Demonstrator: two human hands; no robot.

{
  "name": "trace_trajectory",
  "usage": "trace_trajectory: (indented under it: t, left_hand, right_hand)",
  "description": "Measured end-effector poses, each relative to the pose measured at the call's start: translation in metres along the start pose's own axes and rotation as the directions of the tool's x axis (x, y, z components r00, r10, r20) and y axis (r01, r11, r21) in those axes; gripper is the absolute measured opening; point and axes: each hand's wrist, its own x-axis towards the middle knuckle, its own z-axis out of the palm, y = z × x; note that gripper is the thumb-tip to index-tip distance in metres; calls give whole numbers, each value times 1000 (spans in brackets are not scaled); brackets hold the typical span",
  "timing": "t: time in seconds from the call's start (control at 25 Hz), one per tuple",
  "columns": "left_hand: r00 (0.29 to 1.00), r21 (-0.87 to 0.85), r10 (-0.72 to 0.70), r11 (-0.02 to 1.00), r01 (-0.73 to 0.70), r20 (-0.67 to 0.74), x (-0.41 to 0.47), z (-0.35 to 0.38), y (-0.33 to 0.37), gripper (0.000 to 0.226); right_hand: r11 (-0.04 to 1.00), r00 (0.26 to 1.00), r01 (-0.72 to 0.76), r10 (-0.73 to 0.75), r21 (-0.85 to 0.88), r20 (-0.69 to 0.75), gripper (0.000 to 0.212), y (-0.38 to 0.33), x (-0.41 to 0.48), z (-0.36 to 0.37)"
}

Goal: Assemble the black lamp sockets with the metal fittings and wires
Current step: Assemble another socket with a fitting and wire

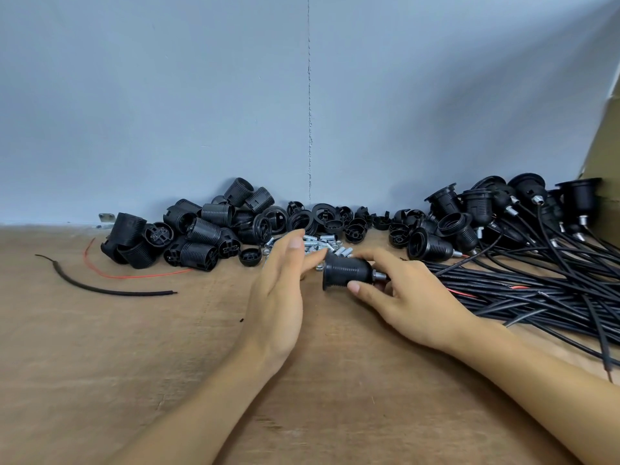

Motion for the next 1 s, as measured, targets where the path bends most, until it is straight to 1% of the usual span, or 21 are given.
trace_trajectory:
  t: [0.04, 0.12, 0.2, 0.24, 0.32, 0.36, 0.44, 0.52, 0.6, 0.72, 0.8, 0.88, 0.96, 1.0]
  left_hand:
    - [999, 20, 36, 999, -36, -14, -1, 1, 2, 47]
    - [995, 54, 88, 995, -85, -54, -4, 4, 4, 40]
    - [993, 89, 90, 992, -84, -73, -3, 4, 3, 40]
    - [995, 103, 76, 992, -69, -58, -2, 4, 2, 41]
    - [999, 86, 46, 995, -43, -28, 0, 3, 0, 37]
    - [999, 42, 34, 999, -33, -32, 1, 3, 0, 33]
    - [997, -49, 43, 998, -46, -58, 2, 1, 2, 34]
    - [993, -33, 85, 996, -88, -77, 1, 1, 4, 42]
    - [990, 3, 100, 995, -100, -96, -3, 3, 5, 45]
    - [993, 50, 66, 997, -62, -93, -4, 5, 2, 43]
    - [995, 41, 53, 998, -50, -82, -2, 5, 0, 36]
    - [996, 10, 59, 998, -58, -74, 1, 6, -2, 34]
    - [993, -52, 42, 997, -48, -110, 3, 4, 0, 35]
    - [991, -94, 29, 995, -42, -134, 4, 2, 0, 37]
  right_hand:
    - [999, 999, -38, 38, 14, -25, 35, 1, 0, 0]
    - [995, 994, -81, 85, 57, -74, 35, 3, 0, 0]
    - [994, 990, -61, 72, 89, -123, 36, 1, 2, 0]
    - [995, 992, -25, 36, 96, -124, 36, -1, 2, -1]
    - [994, 996, 67, -62, 85, -67, 36, -7, 1, -2]
    - [993, 995, 97, -96, 64, -24, 37, -9, 1, -2]
    - [994, 994, 113, -113, -5, 11, 38, -11, 1, -3]
    - [994, 993, 99, -102, -55, -51, 39, -11, 1, -5]
    - [995, 990, 67, -75, -67, -123, 40, -11, 1, -8]
    - [997, 977, 27, -41, -69, -210, 42, -17, 0, -10]
    - [997, 971, 31, -45, -65, -233, 42, -23, 1, -11]
    - [989, 976, 106, -123, -103, -179, 42, -30, -1, -11]
    - [959, 969, 212, -231, -189, -86, 43, -33, -4, -10]
    - [940, 964, 243, -262, -237, -49, 44, -34, -5, -10]
